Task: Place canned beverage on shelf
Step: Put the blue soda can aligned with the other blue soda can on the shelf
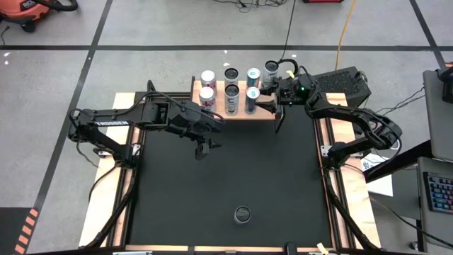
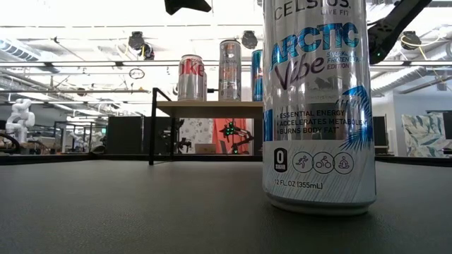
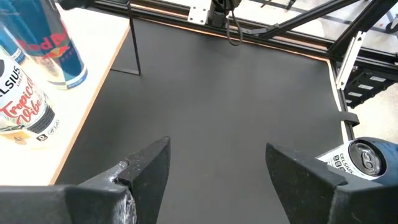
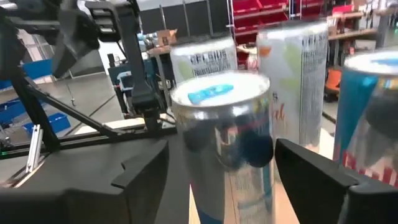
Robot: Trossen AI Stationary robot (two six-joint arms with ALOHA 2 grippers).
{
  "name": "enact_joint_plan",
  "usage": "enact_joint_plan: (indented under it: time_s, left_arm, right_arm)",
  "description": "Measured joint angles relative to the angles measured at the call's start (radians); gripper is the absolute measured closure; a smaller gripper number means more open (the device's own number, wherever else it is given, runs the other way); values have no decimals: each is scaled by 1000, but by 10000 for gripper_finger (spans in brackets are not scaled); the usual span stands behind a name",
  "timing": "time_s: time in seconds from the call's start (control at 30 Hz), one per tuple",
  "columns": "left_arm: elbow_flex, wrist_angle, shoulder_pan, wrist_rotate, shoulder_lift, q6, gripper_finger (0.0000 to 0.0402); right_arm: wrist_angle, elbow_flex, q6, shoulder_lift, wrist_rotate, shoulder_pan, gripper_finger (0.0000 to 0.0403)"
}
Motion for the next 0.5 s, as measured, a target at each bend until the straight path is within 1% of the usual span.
enact_joint_plan:
  time_s: [0.13,0.23,0.4,0.5]
  left_arm:
    - [0,0,0,0,0,0,134]
    - [0,0,0,0,0,0,134]
    - [0,0,0,0,0,0,134]
    - [0,1,0,0,0,0,134]
  right_arm:
    - [-15,1,9,-12,-1,-11,127]
    - [-42,1,9,-46,-1,-12,127]
    - [-151,2,-12,-131,-3,-12,126]
    - [-247,2,-44,-194,-2,-12,126]
